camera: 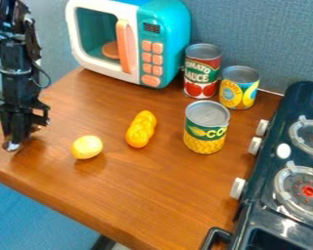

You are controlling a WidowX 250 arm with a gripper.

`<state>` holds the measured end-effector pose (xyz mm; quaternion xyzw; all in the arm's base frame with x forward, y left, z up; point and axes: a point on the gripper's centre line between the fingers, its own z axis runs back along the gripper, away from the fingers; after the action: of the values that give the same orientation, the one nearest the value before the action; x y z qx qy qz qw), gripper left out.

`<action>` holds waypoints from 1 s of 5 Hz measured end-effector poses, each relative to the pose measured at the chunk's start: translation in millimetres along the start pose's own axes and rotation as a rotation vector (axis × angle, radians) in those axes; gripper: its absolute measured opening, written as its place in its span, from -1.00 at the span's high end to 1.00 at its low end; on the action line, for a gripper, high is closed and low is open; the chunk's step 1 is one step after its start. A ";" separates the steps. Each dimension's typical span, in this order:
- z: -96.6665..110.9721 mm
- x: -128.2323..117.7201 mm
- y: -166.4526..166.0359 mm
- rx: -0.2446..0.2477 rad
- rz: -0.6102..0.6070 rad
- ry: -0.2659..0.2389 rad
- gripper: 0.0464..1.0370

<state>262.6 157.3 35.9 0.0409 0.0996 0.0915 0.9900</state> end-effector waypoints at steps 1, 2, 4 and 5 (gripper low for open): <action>-0.5 2.0 -5.7 -0.042 -0.003 -0.013 0.43; -3.6 -1.0 -2.8 -0.075 0.015 -0.015 -0.19; 12.1 -11.8 -2.8 -0.102 0.030 -0.048 -0.94; 40.5 -21.3 -6.6 -0.109 0.012 -0.107 -0.93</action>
<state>251.5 144.3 78.8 -0.0077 0.0409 0.1006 0.9941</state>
